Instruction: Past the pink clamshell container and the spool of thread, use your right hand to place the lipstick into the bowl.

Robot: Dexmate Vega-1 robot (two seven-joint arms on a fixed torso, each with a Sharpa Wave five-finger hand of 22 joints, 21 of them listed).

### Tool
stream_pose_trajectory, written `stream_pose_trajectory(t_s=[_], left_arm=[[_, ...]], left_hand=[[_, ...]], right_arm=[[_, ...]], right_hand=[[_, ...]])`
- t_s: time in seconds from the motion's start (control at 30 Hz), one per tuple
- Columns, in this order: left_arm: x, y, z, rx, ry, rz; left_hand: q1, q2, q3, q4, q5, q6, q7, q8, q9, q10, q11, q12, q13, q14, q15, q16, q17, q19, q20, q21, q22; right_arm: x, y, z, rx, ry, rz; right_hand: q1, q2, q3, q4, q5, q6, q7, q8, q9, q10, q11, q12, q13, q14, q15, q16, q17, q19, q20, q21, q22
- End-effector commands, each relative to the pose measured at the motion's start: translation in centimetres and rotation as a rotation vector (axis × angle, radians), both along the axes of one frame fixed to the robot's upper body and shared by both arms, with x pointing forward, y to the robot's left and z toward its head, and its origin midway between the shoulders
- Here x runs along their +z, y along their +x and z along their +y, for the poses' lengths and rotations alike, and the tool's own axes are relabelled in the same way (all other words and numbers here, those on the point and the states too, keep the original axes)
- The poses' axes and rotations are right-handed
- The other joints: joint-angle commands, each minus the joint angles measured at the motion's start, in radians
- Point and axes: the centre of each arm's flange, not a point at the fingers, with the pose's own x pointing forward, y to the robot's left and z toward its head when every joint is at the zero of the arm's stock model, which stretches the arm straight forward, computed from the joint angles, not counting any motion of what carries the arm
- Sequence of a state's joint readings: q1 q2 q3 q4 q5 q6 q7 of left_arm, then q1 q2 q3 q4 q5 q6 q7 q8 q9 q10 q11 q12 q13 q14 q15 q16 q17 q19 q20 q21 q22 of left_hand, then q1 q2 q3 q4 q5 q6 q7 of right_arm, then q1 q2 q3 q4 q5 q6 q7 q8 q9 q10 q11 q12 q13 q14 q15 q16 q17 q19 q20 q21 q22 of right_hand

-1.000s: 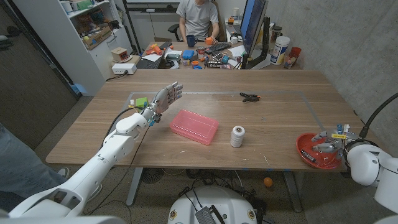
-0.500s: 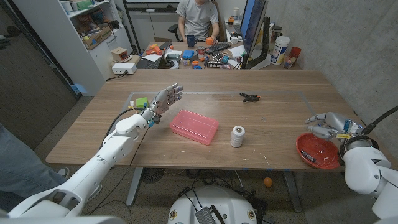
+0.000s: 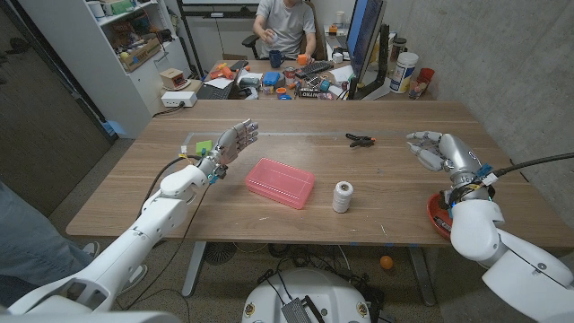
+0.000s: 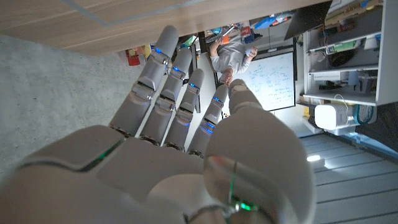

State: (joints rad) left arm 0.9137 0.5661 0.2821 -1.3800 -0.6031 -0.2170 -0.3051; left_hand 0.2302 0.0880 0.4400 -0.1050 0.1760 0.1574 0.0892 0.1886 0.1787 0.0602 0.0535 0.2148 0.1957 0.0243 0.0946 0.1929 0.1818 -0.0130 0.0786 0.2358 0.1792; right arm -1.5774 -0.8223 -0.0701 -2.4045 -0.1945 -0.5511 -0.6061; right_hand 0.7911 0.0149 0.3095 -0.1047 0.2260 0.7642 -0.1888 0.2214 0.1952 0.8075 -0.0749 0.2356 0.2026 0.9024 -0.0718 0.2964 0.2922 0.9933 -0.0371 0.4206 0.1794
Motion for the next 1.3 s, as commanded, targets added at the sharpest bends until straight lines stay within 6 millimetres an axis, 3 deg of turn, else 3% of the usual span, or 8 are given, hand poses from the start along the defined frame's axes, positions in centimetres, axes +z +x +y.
stream_pose_trajectory(t_s=[0.03,0.07,0.13,0.17,0.23,0.27,0.73,1.3], left_arm=[[0.1,-1.2,1.5,0.018,-0.025,-0.039],[0.1,-1.3,1.7,0.021,-0.026,-0.044],[0.2,-1.5,2.0,0.025,-0.034,-0.053],[0.2,-1.7,2.2,0.027,-0.037,-0.057],[0.3,-2.0,2.6,0.032,-0.042,-0.067],[0.3,-2.1,2.8,0.033,-0.044,-0.072],[1.1,-3.7,4.8,0.044,-0.048,-0.146],[2.2,-4.9,5.9,0.015,-0.045,-0.215]], left_hand=[[0.007,0.008,0.004,-0.007,0.0,0.004,0.007,0.004,0.005,0.006,-0.004,0.004,0.003,-0.002,0.002,0.0,0.002,0.001,-0.003,-0.005,0.002],[0.007,0.008,0.004,-0.008,0.0,0.003,0.007,0.004,0.005,0.007,-0.004,0.004,0.003,-0.003,0.001,0.0,0.002,0.001,-0.003,-0.005,0.002],[0.008,0.008,0.004,-0.008,0.0,0.003,0.007,0.004,0.005,0.006,-0.005,0.004,0.002,-0.004,0.002,-0.001,0.002,0.001,-0.004,-0.005,0.002],[0.008,0.008,0.004,-0.008,0.0,0.002,0.007,0.004,0.005,0.005,-0.006,0.004,0.002,-0.004,0.001,-0.001,0.002,0.001,-0.005,-0.005,0.002],[0.008,0.008,0.005,-0.009,0.0,0.002,0.009,0.003,0.005,0.005,-0.006,0.004,0.002,-0.005,0.001,-0.001,0.001,0.002,-0.007,-0.005,0.002],[0.009,0.008,0.005,-0.009,0.0,0.002,0.009,0.003,0.005,0.005,-0.005,0.003,0.002,-0.006,0.0,-0.002,0.001,0.002,-0.008,-0.006,0.002],[0.012,0.007,0.007,-0.015,0.0,-0.015,0.007,-0.003,0.004,-0.004,-0.006,-0.001,0.002,-0.015,-0.005,-0.006,0.001,0.001,-0.021,-0.01,0.001],[0.012,0.005,0.007,-0.018,-0.001,-0.017,0.008,-0.002,0.004,-0.009,-0.007,-0.003,0.002,-0.024,-0.007,-0.008,0.001,-0.006,-0.025,-0.017,0.001]], right_arm=[[3.2,5.3,4.0,0.265,0.154,-0.155],[3.4,5.6,4.3,0.282,0.155,-0.162],[3.7,6.3,4.8,0.324,0.159,-0.173],[3.8,6.7,5.1,0.351,0.17,-0.175],[4.0,7.4,5.6,0.401,0.191,-0.184],[4.1,7.7,5.8,0.424,0.201,-0.186],[3.3,11.1,9.3,0.623,0.37,-0.218],[2.4,11.3,12.0,0.677,0.432,-0.215]], right_hand=[[0.005,0.013,-0.001,0.001,-0.01,-0.018,0.013,-0.011,0.002,-0.01,0.017,-0.012,0.004,-0.055,-0.011,-0.017,0.015,-0.045,-0.008,-0.02,0.005],[0.005,0.014,-0.003,-0.001,-0.013,-0.025,0.029,-0.014,0.003,-0.013,0.022,-0.016,0.004,-0.099,-0.007,-0.034,0.016,-0.079,-0.007,-0.035,0.004],[0.012,0.023,-0.002,-0.008,-0.014,-0.02,0.067,-0.015,0.003,-0.025,0.06,-0.028,0.004,-0.183,-0.01,-0.064,0.018,-0.155,-0.021,-0.071,0.003],[0.013,0.029,-0.002,-0.01,-0.015,-0.039,0.099,-0.023,0.003,-0.063,0.079,-0.042,0.003,-0.216,-0.013,-0.075,0.02,-0.178,-0.029,-0.085,0.002],[0.013,0.037,-0.004,-0.012,-0.016,-0.067,0.126,-0.03,0.003,-0.107,0.094,-0.052,0.003,-0.278,0.002,-0.091,0.022,-0.215,-0.029,-0.107,0.0],[0.009,0.041,-0.006,-0.011,-0.017,-0.097,0.137,-0.037,0.003,-0.139,0.118,-0.057,0.002,-0.3,0.007,-0.094,0.023,-0.241,-0.025,-0.122,-0.001],[-0.036,0.061,-0.015,0.009,-0.023,-0.253,0.157,-0.046,0.004,-0.26,0.146,-0.058,0.0,-0.42,0.043,-0.109,0.02,-0.311,-0.004,-0.177,-0.004],[-0.076,0.068,-0.026,0.028,-0.027,-0.275,0.182,-0.037,0.004,-0.28,0.159,-0.05,0.0,-0.452,0.059,-0.105,0.019,-0.345,0.013,-0.201,-0.005]])
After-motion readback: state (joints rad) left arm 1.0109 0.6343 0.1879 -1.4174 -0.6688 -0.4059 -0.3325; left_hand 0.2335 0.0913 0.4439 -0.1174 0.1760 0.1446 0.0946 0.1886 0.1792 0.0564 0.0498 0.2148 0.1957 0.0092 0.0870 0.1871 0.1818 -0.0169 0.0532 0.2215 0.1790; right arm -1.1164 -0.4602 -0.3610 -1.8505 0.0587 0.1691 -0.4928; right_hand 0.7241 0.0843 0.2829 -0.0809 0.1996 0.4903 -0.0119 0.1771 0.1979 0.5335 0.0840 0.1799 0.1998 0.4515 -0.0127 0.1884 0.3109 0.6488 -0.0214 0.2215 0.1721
